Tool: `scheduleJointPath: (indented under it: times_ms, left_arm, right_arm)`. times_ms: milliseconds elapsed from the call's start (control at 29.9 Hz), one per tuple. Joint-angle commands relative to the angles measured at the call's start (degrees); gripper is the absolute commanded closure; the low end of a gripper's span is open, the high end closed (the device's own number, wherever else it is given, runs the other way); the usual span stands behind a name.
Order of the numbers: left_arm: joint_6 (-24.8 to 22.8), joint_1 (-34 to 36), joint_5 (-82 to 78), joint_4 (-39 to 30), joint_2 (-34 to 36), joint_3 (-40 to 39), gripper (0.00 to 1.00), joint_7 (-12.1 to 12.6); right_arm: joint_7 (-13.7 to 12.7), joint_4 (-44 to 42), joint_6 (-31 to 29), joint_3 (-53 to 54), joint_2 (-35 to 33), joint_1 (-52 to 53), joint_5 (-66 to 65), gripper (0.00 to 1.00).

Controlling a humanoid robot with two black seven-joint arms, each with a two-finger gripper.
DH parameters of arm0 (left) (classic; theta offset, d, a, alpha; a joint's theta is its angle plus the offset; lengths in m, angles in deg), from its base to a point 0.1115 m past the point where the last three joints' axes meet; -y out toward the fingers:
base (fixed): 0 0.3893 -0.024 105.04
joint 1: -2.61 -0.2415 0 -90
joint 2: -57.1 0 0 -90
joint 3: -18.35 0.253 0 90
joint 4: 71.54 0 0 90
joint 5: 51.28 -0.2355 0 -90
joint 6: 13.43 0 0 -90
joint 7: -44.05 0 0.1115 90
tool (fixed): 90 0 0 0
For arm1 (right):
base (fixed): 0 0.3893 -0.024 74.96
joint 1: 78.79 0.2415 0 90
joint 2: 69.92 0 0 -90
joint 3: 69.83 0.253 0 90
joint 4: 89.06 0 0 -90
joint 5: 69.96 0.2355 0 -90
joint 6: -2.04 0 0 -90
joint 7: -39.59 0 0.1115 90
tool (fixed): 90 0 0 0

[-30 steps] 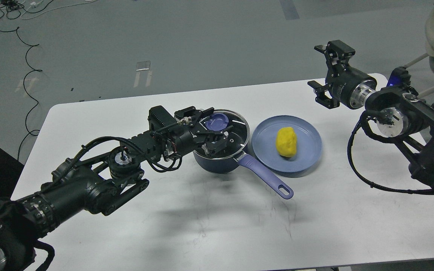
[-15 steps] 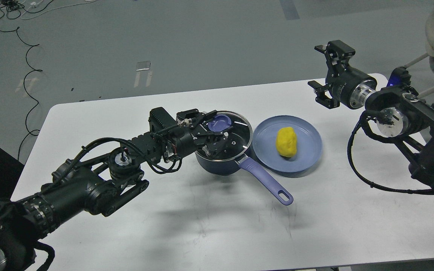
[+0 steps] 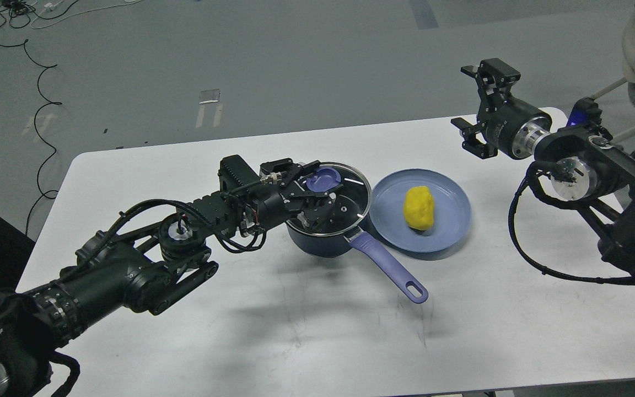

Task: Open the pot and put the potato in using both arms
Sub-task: 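Lift the glass lid off the saucepan and move it toward the robot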

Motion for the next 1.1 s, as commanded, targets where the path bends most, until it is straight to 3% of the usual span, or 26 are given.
scheduleJointPath:
  times_ms: [0, 200, 267, 501, 835, 1069]
  left_arm:
    - [0.0, 0.6, 1.5, -0.4, 0.6, -0.2, 0.39, -0.1]
    - [-0.1, 3.0, 4.8, -1.0, 2.9, -0.2, 0.39, -1.3]
    - [-0.3, 4.1, 7.4, -3.9, 5.6, -0.2, 0.39, -1.5]
    - [0.3, 3.4, 8.5, -4.6, 13.1, -0.2, 0.39, -1.6]
    - [7.0, -2.3, 8.7, -4.7, 23.2, 1.2, 0.39, -5.5]
    - [10.3, -6.7, 8.9, -4.4, 24.6, 2.5, 0.39, -5.6]
  right_arm:
    - [0.0, 0.0, 0.0, 0.0, 0.0, 0.0, 0.0, 0.0]
    - [0.0, -0.1, 0.0, -0.1, 0.1, 0.8, 0.0, 0.0]
    - [0.0, -0.1, 0.0, -0.2, 0.1, 0.8, 0.0, 0.0]
    - [0.0, -0.1, 0.0, -0.3, 0.1, 0.9, 0.0, 0.0]
    - [0.0, -0.3, 0.0, -0.6, 0.4, 1.0, -0.2, 0.0]
    - [0.0, -0.4, 0.0, -0.8, 0.4, 1.0, -0.2, 0.0]
